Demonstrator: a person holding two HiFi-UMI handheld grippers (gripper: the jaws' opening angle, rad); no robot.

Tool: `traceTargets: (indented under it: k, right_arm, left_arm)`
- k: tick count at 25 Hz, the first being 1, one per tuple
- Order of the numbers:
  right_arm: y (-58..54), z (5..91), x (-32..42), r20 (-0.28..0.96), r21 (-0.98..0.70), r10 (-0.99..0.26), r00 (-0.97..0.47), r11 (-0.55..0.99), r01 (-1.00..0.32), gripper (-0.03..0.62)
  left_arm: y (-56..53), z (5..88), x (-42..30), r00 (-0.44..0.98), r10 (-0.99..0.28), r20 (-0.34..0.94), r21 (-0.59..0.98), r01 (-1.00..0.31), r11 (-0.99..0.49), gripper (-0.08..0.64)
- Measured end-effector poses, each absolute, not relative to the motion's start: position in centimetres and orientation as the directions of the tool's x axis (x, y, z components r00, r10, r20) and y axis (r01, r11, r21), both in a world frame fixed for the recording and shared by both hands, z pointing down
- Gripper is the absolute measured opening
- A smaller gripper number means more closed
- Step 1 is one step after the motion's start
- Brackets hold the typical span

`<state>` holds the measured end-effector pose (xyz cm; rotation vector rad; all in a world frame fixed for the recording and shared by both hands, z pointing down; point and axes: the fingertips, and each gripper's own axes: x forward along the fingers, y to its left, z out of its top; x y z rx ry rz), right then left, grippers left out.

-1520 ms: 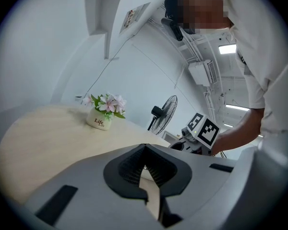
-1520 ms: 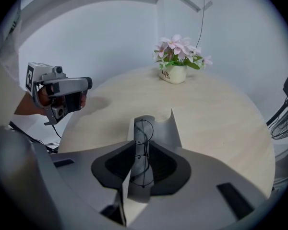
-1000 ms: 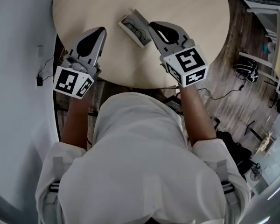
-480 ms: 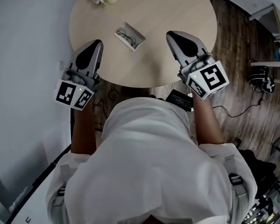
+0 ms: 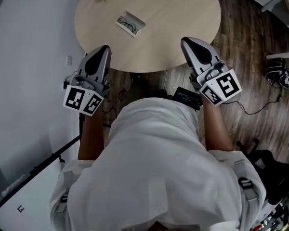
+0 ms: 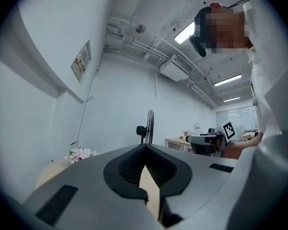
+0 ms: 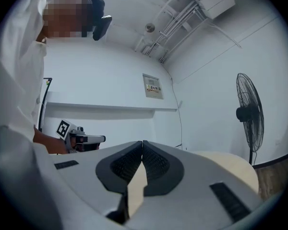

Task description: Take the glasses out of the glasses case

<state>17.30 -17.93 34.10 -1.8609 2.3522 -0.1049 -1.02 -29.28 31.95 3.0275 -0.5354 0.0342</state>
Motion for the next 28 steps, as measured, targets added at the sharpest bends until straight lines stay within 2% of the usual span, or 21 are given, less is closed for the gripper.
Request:
traceTargets:
  k: [9, 16, 28]
  right_arm:
    - [-13.9, 38.4, 16.4, -0.027, -0.19, -0.988, -0.152, 0.155, -0.97, 0.025]
    - [-12.9, 38.7, 13.0, 0.013, -0.182, -0.989, -0.148, 0.143, -0.973, 0.025]
    - [-10.1, 39.9, 1.9, 0.13, -0.139, -0.977, -0.171, 0.153, -0.978, 0.025]
  left_arm:
    - [-26.2, 34.7, -2.6, 0.925, -0.366, 0.099, 0.133, -0.377, -0.916, 0.011]
    - [-24.6, 36.7, -4.5, 0.939, -0.328, 0.1, 0.19, -0.342, -0.92, 0.009]
    - [-17.3, 39.5, -15.2, 0.989, -0.148, -0.004, 0.31, -0.14, -0.94, 0.011]
